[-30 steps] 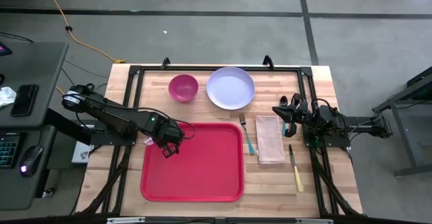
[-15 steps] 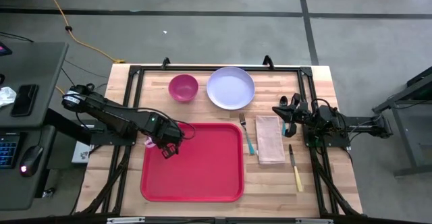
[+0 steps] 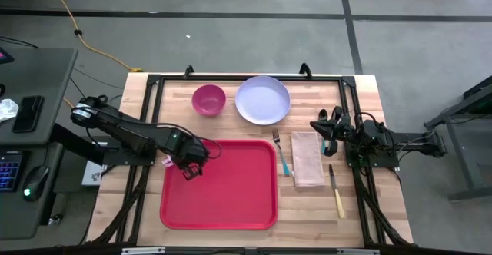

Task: Set up tray
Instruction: Put the purple mug to the top left of the red tray

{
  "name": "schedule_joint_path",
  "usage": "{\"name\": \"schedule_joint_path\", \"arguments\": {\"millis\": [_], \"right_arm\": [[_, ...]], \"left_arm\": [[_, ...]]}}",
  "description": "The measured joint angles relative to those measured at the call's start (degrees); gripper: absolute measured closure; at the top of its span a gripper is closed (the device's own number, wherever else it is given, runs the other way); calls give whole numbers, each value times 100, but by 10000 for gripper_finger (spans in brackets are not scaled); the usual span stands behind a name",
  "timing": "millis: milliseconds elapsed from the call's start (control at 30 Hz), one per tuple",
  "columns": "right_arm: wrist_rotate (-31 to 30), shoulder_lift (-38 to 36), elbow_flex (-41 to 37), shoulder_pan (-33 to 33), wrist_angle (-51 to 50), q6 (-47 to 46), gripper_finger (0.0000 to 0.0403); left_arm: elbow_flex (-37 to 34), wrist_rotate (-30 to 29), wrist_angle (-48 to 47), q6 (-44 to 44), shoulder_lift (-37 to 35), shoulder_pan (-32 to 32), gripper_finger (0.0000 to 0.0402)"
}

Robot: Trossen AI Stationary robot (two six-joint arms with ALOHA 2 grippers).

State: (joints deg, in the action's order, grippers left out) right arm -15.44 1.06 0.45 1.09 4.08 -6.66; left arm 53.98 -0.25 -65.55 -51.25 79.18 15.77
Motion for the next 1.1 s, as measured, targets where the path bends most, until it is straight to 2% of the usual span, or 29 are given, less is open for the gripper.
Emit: {"name": "schedule_joint_path", "arguments": {"millis": [167,1100], "right_arm": [[0,0,0,1,0,0,402],[-2,-1,0,1,0,-236,402]], "left_arm": [[-162,131,54,-49,0,2,332],[-167,-35,-51,-154,0,0,332]]}}
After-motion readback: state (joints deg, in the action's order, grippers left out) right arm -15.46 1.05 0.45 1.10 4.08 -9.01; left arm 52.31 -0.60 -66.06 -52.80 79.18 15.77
